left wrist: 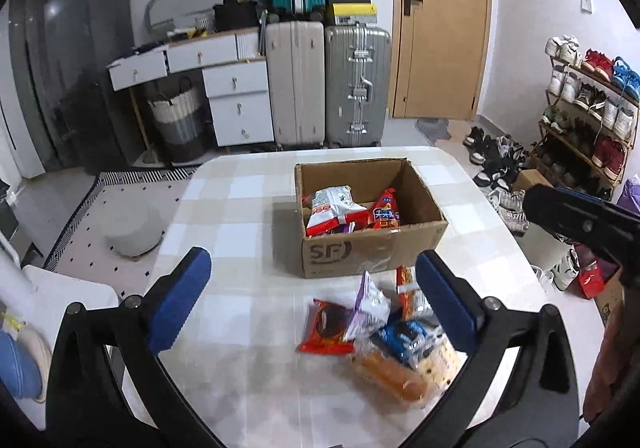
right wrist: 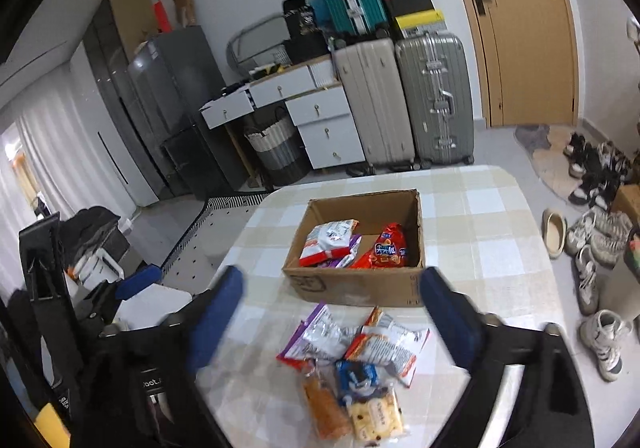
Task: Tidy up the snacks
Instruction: 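Move both tools back over the remaining snack pile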
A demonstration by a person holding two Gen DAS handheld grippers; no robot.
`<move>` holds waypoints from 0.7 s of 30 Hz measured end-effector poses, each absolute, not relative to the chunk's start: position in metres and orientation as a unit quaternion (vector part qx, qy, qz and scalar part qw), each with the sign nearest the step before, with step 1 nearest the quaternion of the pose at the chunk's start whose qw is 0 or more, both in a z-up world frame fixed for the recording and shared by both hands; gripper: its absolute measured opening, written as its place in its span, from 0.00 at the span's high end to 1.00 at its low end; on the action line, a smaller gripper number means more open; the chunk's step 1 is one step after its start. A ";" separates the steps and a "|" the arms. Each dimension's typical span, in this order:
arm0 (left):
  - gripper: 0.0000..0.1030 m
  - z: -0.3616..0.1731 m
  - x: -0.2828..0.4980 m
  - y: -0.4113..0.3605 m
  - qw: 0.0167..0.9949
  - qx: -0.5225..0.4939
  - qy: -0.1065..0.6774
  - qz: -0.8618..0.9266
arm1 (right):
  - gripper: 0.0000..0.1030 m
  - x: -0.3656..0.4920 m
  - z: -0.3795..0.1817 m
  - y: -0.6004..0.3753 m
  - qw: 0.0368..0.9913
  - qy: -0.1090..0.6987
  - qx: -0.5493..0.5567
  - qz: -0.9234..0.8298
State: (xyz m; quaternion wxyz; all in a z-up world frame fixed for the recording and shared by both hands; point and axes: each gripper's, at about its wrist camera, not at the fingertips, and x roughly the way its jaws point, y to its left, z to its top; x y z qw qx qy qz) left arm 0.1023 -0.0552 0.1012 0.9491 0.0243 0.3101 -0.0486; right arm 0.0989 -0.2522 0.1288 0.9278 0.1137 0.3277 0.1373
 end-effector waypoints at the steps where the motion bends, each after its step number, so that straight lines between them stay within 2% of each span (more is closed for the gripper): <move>1: 0.01 0.101 0.090 -0.052 0.951 0.022 0.305 -0.049 | 0.09 0.086 0.129 -0.249 0.930 0.323 0.107 0.140; 8: 0.01 0.096 0.020 -0.024 0.958 -0.023 0.281 -0.058 | 0.08 0.019 0.119 -0.234 0.946 0.287 0.075 0.128; 11: 0.01 0.088 -0.008 -0.020 0.962 -0.016 0.267 -0.048 | 0.03 -0.012 0.108 -0.229 0.955 0.264 0.069 0.115; 21: 0.01 0.038 -0.039 -0.028 0.965 0.010 0.256 -0.053 | 0.03 -0.068 0.064 -0.236 0.970 0.193 0.081 0.123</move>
